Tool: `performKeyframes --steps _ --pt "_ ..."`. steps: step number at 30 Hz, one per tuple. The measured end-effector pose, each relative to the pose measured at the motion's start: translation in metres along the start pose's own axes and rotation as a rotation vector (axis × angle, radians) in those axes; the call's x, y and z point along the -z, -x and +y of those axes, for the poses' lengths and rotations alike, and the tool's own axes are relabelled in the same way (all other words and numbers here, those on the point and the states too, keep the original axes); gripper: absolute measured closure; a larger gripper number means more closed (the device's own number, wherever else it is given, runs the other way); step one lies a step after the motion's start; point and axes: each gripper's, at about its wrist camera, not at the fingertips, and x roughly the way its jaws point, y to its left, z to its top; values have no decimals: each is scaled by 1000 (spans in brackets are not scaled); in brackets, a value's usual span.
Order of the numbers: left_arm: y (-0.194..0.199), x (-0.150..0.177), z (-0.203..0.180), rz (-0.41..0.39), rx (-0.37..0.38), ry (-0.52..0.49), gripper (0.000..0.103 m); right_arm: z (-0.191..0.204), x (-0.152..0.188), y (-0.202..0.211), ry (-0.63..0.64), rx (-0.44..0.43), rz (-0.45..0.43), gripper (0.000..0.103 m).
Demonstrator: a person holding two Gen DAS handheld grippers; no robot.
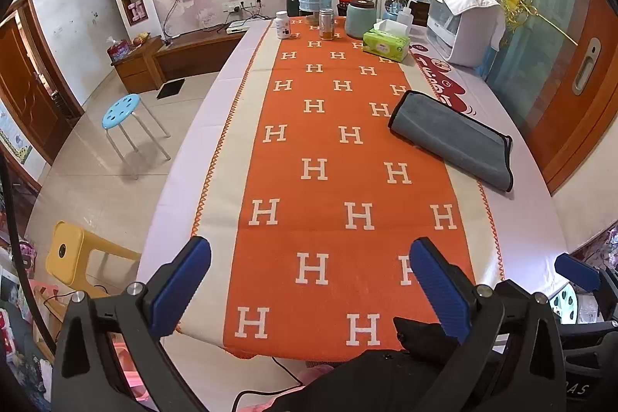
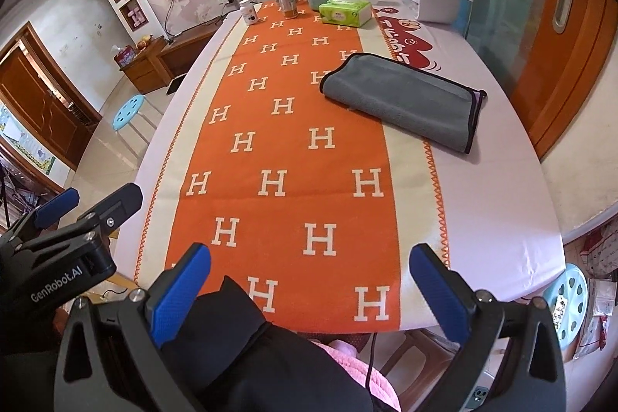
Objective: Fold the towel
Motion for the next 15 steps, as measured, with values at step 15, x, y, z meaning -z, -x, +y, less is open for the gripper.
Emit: performKeyframes --steps 15 --pt "-5 -3 0 13 13 1 1 2 -2 -9 5 2 19 0"
